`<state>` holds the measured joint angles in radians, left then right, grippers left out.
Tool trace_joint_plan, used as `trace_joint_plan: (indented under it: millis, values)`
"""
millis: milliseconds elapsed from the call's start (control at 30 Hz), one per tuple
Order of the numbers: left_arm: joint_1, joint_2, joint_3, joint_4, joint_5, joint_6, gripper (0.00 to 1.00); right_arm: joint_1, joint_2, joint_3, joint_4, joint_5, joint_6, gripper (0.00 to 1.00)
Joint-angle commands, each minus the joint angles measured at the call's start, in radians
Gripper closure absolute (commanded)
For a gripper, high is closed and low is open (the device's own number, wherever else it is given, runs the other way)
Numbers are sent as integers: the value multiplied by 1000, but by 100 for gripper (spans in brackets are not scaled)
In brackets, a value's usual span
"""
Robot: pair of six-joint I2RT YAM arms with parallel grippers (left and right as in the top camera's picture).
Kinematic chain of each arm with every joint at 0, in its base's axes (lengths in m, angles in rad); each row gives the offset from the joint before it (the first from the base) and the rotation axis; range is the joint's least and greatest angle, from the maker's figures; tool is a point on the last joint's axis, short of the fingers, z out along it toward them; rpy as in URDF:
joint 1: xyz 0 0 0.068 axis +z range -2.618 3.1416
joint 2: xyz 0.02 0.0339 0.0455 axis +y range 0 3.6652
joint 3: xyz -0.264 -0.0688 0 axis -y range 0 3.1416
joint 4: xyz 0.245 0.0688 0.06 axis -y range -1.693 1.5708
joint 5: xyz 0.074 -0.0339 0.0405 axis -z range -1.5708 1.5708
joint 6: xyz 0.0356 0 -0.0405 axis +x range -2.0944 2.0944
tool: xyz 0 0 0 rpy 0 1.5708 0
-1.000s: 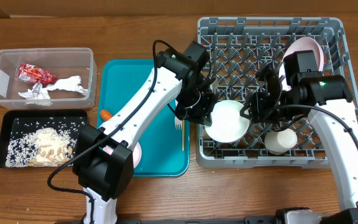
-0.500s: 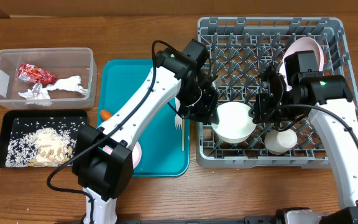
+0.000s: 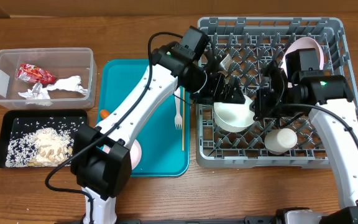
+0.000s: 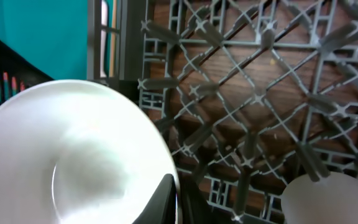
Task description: Sort waste into correct bins and load items into the dishwasher rack
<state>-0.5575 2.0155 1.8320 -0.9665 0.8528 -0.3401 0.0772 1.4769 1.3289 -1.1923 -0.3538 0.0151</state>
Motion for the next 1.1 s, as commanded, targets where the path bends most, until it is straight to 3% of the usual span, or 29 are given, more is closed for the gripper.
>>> trace_joint_plan:
  millis: [0,267,567,733,1067]
  values:
    - [33,-37,41,12,64,-13,0,6,1,6,15,50,39,96]
    - [140,-37,100,-6,66,-16,0,6,1,71,25,254,94,96]
    - [341,-37,212,-90,-7,5,0,6,1,165,47,559,47,96]
    - [445,-37,212,-154,-76,56,0,6,1,167,114,611,-79,96]
    - [602,-37,212,-144,-79,56,0,30,4,166,414,1091,-121,96]
